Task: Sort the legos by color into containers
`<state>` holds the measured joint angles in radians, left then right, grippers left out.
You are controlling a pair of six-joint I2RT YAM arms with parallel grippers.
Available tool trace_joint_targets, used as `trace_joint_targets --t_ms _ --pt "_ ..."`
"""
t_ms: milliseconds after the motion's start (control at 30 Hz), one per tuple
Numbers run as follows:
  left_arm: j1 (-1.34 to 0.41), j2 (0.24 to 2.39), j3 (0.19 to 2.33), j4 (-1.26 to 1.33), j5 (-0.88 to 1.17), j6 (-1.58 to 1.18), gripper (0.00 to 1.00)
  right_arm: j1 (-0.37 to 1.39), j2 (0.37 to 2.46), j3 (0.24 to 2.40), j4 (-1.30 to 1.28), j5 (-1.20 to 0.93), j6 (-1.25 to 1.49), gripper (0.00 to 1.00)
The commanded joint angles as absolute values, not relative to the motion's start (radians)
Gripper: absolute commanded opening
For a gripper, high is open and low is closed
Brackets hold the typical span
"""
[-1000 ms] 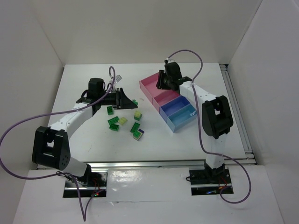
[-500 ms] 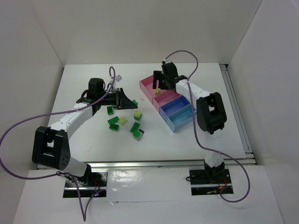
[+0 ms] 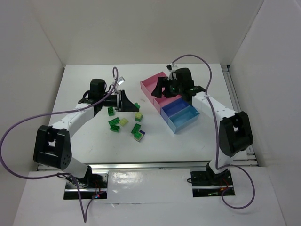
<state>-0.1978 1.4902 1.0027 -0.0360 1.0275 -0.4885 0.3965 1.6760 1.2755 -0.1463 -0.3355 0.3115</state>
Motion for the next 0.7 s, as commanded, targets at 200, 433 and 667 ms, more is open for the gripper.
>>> trace_joint_targets --t_ms 200,433,667 --pt "-0.219 1.516 1.028 0.026 1.138 -0.434 0.00 0.388 1.586 1.178 0.080 -0.829 0.416 0.87" --pt "-0.229 1.516 1.028 0.008 1.184 -0.394 0.00 0.452 1.586 1.169 0.197 -0.968 0.469 0.88" --pt "-0.229 1.516 1.038 -0.003 1.252 -0.358 0.00 0.483 1.617 1.146 0.291 -1.098 0.496 0.83"
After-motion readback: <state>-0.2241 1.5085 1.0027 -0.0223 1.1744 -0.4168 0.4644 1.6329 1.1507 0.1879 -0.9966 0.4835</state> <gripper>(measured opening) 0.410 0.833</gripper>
